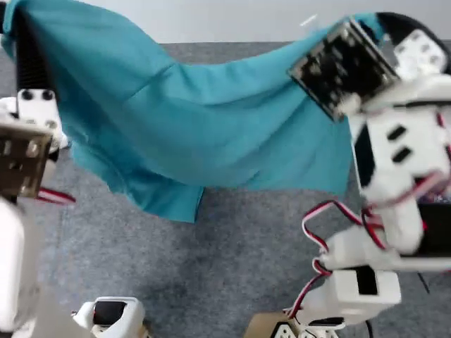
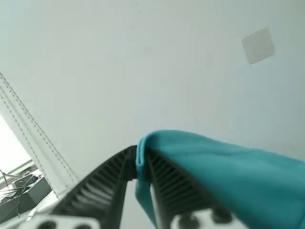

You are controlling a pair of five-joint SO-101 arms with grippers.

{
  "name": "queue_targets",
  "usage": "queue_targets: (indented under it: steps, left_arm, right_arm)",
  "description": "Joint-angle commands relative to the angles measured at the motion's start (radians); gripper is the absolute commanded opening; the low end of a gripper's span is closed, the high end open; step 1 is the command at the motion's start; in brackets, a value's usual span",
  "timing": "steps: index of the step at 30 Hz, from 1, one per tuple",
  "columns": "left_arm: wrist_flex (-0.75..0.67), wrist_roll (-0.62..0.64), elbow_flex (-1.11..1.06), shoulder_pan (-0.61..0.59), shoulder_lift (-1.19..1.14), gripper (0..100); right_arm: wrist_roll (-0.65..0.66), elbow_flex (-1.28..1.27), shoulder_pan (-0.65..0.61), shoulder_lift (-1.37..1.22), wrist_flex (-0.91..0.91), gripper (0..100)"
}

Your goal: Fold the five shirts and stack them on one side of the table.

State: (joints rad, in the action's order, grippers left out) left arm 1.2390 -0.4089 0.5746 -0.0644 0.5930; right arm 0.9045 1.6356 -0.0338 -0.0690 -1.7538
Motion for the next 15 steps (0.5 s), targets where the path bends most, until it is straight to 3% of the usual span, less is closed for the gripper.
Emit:
queue_targets:
  steps: [1, 8, 15]
  left_arm:
    - [0.037, 0.008, 0.104, 0.006, 0.017, 0]
    - [0.11, 0.006, 0.3, 0.005, 0.017, 0]
    - [0.008, -0.046, 0.34, 0.005, 0.009, 0]
  right_arm:
    - [0.017, 0.04, 0.027, 0.087, -0.038, 1.1]
    - [0.017, 0.038, 0.107, 0.197, -0.038, 1.1]
    - [0.014, 0.038, 0.179, 0.243, -0.038, 1.1]
